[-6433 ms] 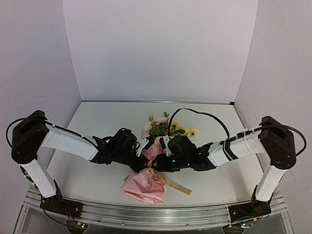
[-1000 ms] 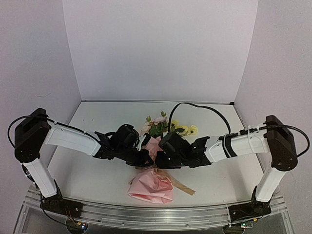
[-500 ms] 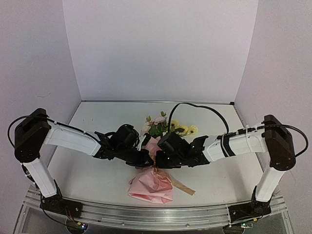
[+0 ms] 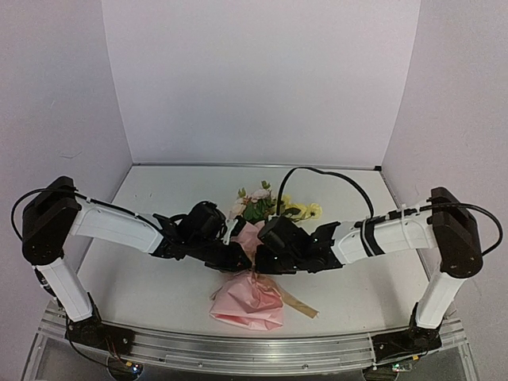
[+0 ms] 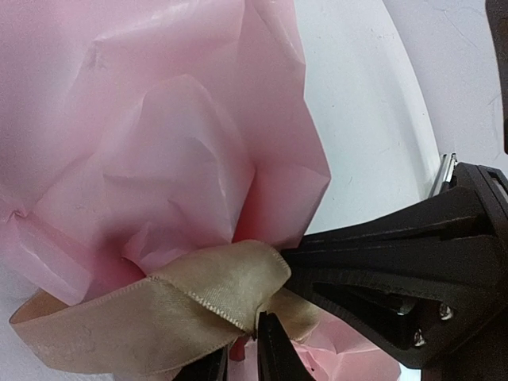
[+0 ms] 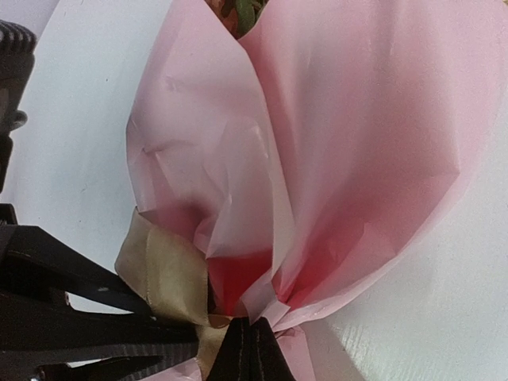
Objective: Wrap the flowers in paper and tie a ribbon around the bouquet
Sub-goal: Cross the half-tied ribbon over the folded bouquet.
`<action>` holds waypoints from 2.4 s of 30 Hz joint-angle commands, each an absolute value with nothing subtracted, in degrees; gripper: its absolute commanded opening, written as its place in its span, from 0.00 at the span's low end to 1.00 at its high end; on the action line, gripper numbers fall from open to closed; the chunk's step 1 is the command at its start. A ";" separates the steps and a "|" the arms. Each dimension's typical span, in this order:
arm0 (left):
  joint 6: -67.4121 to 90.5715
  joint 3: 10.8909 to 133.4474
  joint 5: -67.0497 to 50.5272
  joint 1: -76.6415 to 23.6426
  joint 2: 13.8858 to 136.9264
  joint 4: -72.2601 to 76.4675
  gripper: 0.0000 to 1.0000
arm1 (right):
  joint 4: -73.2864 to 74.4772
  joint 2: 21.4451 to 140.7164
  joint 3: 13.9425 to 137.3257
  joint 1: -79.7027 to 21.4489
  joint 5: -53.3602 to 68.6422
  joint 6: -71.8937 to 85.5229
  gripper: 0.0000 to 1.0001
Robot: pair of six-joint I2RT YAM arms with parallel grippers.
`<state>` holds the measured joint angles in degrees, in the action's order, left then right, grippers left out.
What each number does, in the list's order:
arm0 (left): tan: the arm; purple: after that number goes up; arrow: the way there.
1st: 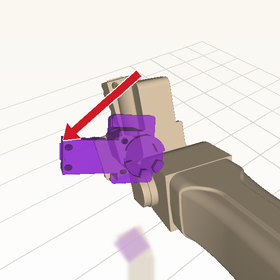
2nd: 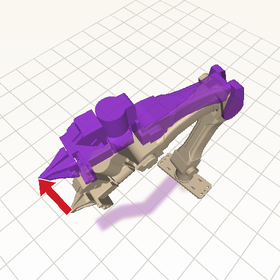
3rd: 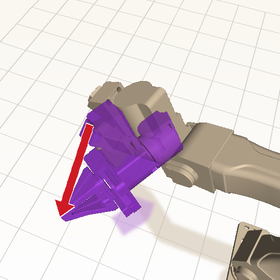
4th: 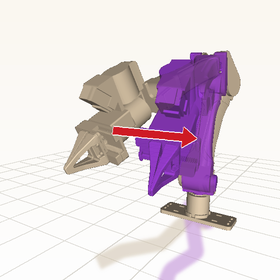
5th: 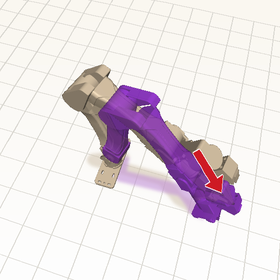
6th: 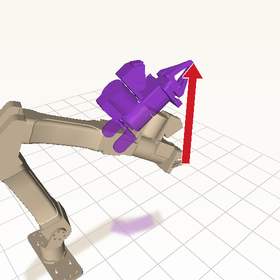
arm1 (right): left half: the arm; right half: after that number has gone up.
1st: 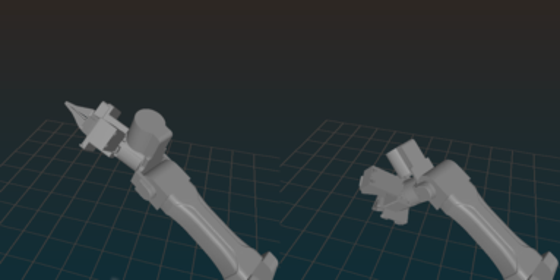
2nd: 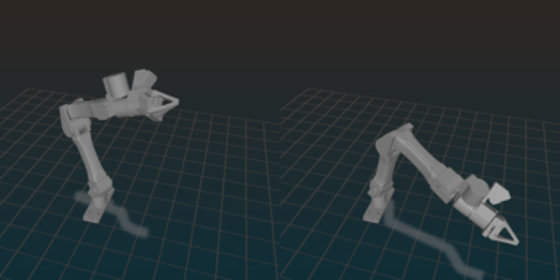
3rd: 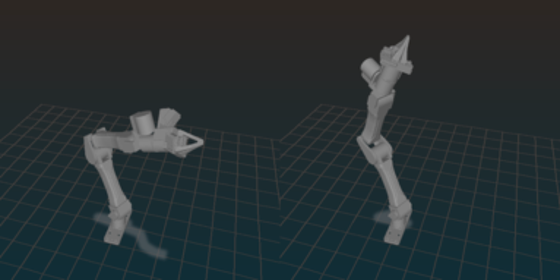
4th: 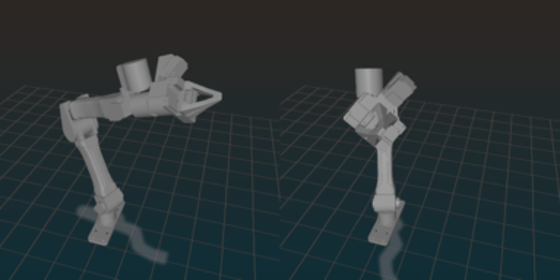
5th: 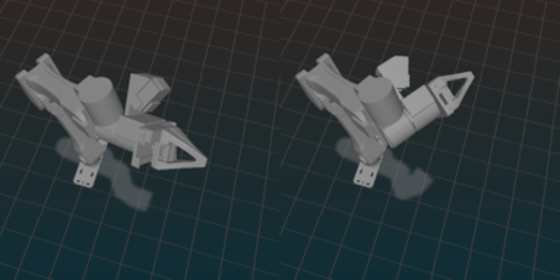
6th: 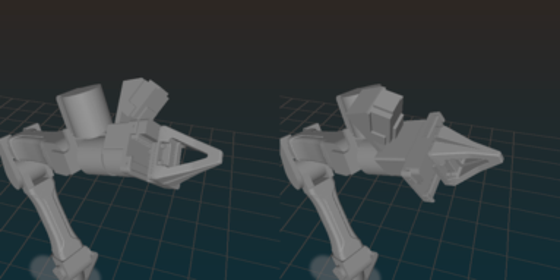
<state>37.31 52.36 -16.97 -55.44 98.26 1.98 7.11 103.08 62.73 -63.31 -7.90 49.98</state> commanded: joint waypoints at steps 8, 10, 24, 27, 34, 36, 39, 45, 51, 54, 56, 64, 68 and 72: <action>35.42 50.93 -18.45 -55.25 92.83 3.29 0.23 | 5.82 98.72 61.36 -63.70 -12.32 51.79 0.00; 35.34 50.68 -18.42 -55.26 92.32 3.09 0.23 | 5.80 98.17 60.98 -63.81 -13.04 52.22 0.00; 35.95 50.72 -20.36 -54.51 90.28 3.01 0.34 | 4.92 97.33 59.39 -64.69 -15.39 55.58 0.00; 35.95 51.89 -21.73 -54.49 92.12 2.42 0.34 | 2.79 97.95 59.03 -64.81 -14.67 57.76 0.00; 36.62 52.56 -23.37 -54.57 94.10 1.43 0.37 | -3.64 100.71 59.09 -64.79 -10.78 62.56 0.00; 36.54 52.54 -23.05 -54.58 94.56 0.61 0.37 | -4.23 101.41 59.32 -64.78 -10.16 63.15 0.00; 36.52 52.24 -22.02 -54.66 94.76 -0.97 0.36 | -4.47 101.75 59.29 -64.78 -9.82 63.42 0.00; 36.78 52.83 -20.92 -54.76 97.06 -3.26 0.27 | -4.48 101.26 58.51 -64.76 -9.64 63.54 0.00; 38.02 53.23 -20.91 -54.74 99.70 -3.85 0.22 | -4.36 100.02 57.40 -64.78 -9.97 63.66 0.00; 38.21 53.32 -20.63 -54.73 100.23 -4.49 0.20 | -4.09 99.59 57.55 -64.78 -9.89 63.24 0.00; 38.28 53.34 -20.34 -54.68 100.41 -4.86 0.20 | -3.88 99.44 57.71 -64.78 -9.84 63.08 0.00; 38.43 53.40 -18.96 -54.69 100.93 -6.49 0.18 | -3.52 98.41 57.13 -64.79 -10.09 62.65 0.00; 38.41 53.61 -18.79 -54.67 101.26 -6.88 0.16 | -3.37 98.07 56.79 -64.82 -10.19 62.35 0.00; 38.37 53.79 -18.71 -54.67 101.43 -7.27 0.14 | -3.04 98.01 57.13 -64.79 -10.27 61.53 0.00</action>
<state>38.02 52.38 -20.80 -54.66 99.89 -3.80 -2.33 100.79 56.93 -64.44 -9.19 62.92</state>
